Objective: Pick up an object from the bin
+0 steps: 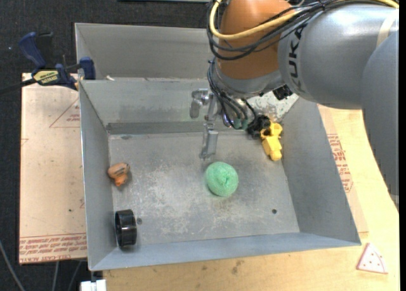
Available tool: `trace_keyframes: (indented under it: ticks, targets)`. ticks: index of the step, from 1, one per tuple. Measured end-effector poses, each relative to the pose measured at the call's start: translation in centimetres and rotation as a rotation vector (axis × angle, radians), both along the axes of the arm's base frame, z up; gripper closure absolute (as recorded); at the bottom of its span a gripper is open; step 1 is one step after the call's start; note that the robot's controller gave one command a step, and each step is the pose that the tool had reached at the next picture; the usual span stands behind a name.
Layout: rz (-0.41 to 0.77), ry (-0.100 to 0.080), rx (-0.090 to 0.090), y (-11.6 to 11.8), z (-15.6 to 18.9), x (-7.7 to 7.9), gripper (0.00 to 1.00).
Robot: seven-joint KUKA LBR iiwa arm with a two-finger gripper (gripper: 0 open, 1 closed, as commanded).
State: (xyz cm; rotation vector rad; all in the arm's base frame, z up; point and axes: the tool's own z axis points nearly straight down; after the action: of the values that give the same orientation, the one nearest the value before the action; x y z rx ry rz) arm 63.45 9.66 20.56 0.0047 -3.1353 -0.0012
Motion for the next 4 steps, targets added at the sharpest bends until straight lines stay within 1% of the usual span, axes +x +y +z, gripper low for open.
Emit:
trace_keyframes:
  ticks: [1, 2, 3, 4]
  targets:
    - [-0.001, -0.008, 0.001, 0.0, 0.5, 0.2, 0.0]
    - [0.071, -0.011, 0.002, -4.7, -2.7, -1.9, 0.0]
    - [0.173, -0.005, -0.002, -6.9, -3.9, -3.3, 0.0]
    - [0.271, -0.01, 0.003, -8.1, -5.8, -4.3, 0.0]
